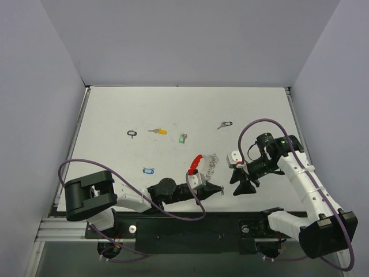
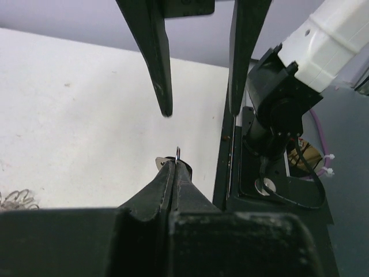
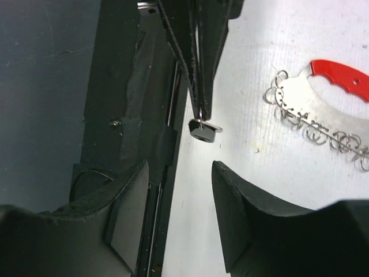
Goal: Put the keys on the keyring
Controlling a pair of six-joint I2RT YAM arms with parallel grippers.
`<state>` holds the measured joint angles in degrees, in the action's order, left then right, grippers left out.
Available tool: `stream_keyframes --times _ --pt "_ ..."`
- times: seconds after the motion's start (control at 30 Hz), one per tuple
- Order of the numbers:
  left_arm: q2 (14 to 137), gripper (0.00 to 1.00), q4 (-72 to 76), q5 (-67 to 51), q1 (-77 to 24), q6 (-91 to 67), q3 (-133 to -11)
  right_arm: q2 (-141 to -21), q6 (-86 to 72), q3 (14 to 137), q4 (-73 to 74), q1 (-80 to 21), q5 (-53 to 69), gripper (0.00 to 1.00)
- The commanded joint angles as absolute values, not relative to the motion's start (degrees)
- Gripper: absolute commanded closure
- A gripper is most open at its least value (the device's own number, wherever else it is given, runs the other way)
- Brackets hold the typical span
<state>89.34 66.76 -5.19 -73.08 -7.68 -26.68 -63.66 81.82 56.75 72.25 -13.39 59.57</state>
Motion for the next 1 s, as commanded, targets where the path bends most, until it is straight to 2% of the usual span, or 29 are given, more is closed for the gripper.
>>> stream_keyframes --times 0.0,0.23,0.63,0.97 --pt "88.33 1.00 76.37 -5.62 -73.30 -8.26 -27.59 -64.51 88.68 56.78 76.90 -15.38 63.90 0.57" --pt "89.65 1.00 78.84 -5.71 -73.30 -10.37 -27.77 -63.98 90.18 56.60 77.08 -15.64 65.21 0.60" --pt "93.43 1.00 84.72 -6.33 -73.30 -13.53 -28.65 -65.74 89.65 57.30 76.90 -16.79 66.97 0.75" --pt "92.90 1.00 85.17 -6.15 -73.48 -13.80 -28.56 -68.38 86.49 56.60 73.48 -17.23 64.69 0.77"
